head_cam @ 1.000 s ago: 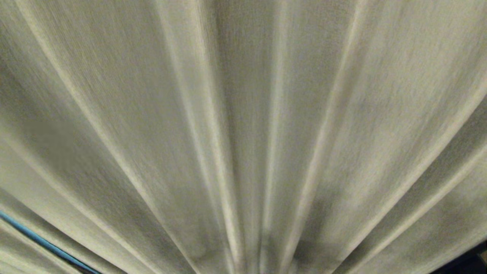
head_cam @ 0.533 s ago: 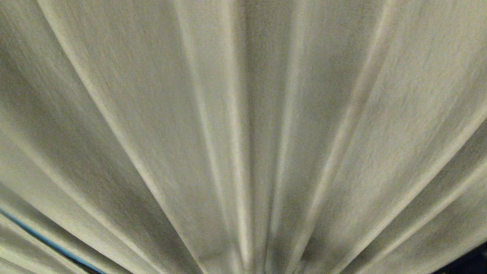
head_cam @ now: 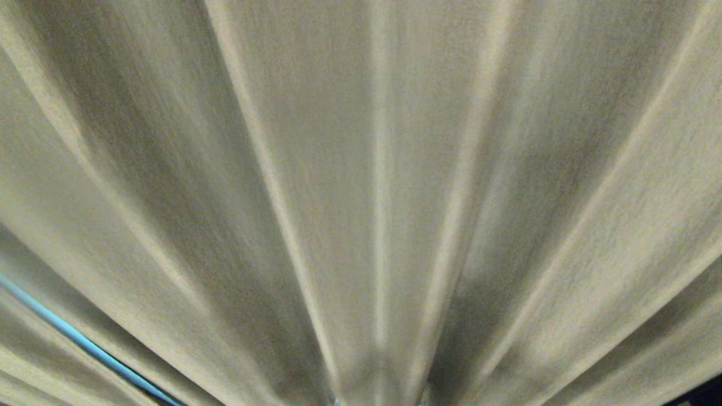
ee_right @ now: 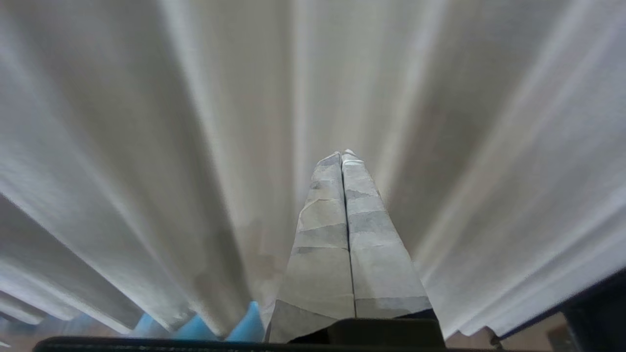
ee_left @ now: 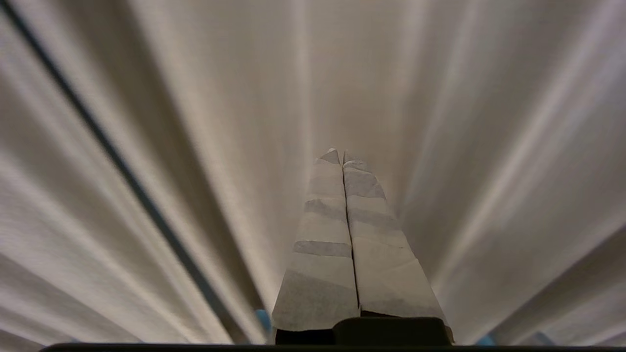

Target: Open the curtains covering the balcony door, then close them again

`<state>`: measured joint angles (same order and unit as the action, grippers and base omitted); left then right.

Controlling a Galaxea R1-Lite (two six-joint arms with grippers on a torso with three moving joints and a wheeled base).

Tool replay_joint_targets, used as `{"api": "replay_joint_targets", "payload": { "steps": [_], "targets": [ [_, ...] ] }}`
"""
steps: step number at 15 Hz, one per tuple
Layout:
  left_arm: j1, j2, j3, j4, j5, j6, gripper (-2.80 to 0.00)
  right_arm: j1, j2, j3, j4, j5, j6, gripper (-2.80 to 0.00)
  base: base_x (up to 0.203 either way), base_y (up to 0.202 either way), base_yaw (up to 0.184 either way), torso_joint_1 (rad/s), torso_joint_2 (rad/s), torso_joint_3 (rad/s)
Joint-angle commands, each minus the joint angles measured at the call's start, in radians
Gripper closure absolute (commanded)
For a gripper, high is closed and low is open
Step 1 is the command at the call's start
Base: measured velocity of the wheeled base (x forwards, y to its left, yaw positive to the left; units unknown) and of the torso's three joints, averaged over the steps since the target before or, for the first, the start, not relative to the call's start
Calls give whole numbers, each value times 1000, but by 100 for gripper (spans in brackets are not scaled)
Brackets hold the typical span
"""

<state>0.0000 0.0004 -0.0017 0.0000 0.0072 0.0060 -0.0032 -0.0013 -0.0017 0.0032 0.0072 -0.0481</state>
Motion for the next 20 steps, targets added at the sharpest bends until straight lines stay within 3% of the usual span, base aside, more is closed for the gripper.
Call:
{"api": "replay_joint_targets", "payload": {
  "steps": [1, 20],
  "targets": [
    [0, 0, 0, 0, 2, 0, 0, 0, 1, 0, 0, 0, -1, 0, 0, 196, 0, 4, 0, 3],
    [0, 0, 0, 0, -1, -14, 0, 0, 1, 0, 0, -1, 22, 0, 0, 191, 4, 3, 0, 3]
  ]
}}
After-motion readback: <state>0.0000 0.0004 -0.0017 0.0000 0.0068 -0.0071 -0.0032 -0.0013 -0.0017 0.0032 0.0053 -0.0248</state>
